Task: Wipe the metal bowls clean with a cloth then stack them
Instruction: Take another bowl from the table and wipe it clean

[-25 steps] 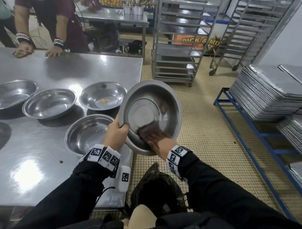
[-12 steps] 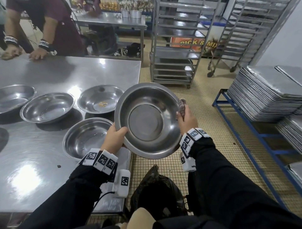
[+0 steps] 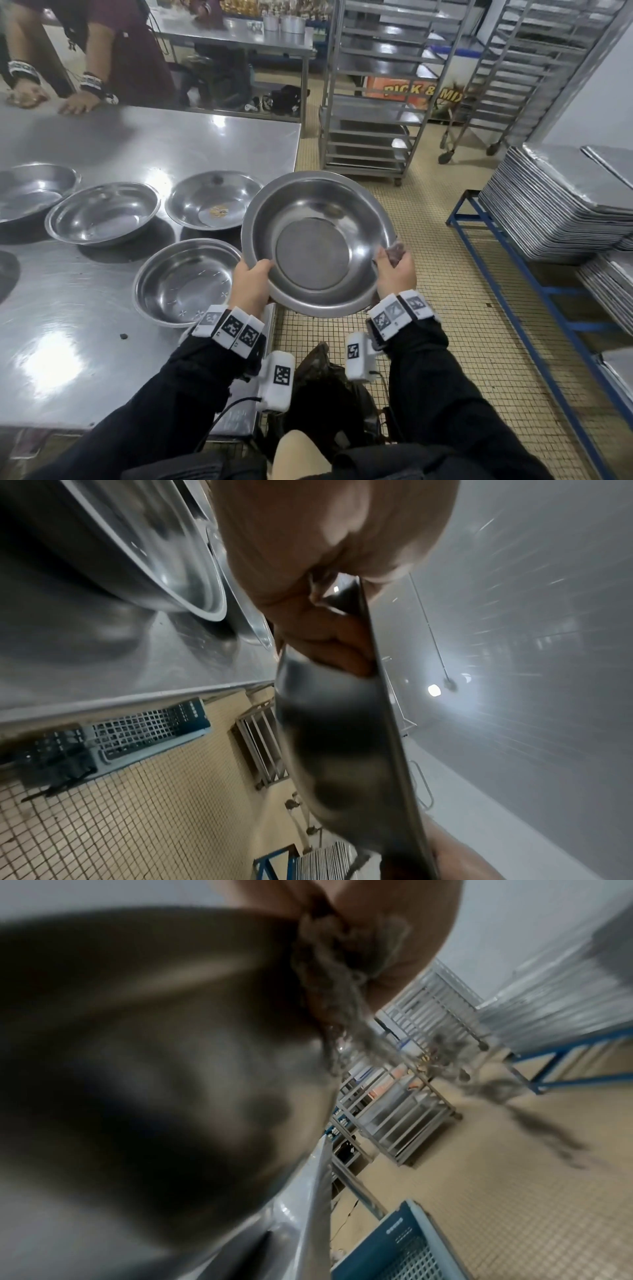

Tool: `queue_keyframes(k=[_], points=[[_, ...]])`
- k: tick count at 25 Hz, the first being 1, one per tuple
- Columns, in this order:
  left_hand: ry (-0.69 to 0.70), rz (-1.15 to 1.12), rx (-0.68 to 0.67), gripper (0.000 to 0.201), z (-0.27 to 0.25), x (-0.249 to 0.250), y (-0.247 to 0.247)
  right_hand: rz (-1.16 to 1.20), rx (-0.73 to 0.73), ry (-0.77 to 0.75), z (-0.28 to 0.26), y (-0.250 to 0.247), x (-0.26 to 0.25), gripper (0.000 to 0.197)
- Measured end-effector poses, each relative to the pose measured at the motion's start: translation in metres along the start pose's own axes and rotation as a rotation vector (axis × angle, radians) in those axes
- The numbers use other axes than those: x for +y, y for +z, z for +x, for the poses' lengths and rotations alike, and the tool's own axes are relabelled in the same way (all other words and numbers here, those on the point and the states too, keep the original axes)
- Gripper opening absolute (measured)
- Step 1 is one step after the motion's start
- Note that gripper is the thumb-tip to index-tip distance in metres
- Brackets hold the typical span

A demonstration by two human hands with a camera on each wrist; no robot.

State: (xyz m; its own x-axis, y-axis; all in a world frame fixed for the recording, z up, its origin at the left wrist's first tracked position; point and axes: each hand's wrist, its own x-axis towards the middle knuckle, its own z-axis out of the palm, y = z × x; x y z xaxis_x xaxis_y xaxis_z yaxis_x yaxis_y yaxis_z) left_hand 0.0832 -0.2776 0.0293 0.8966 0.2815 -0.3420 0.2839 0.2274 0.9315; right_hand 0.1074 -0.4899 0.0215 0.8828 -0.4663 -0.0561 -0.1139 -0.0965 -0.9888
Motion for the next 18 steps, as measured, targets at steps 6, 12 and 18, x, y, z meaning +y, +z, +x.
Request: queue_keyframes(k=[6,12,18], points=[[0.071,0.088,-0.227,0.043,0.002,0.004,-0.015,-0.041,-0.128,-0.006,0.0,-0.018,-0.015,0.016],[-0.022,-0.279,-0.45,0.05,0.002,0.015,-0.035,-0.216,-0.446,-0.02,0.013,-0.034,-0.045,0.017],[0.028,-0.301,-0.276,0.034,-0.006,0.017,-0.03,-0.132,-0.302,0.003,-0.014,-0.023,-0.034,0.017]])
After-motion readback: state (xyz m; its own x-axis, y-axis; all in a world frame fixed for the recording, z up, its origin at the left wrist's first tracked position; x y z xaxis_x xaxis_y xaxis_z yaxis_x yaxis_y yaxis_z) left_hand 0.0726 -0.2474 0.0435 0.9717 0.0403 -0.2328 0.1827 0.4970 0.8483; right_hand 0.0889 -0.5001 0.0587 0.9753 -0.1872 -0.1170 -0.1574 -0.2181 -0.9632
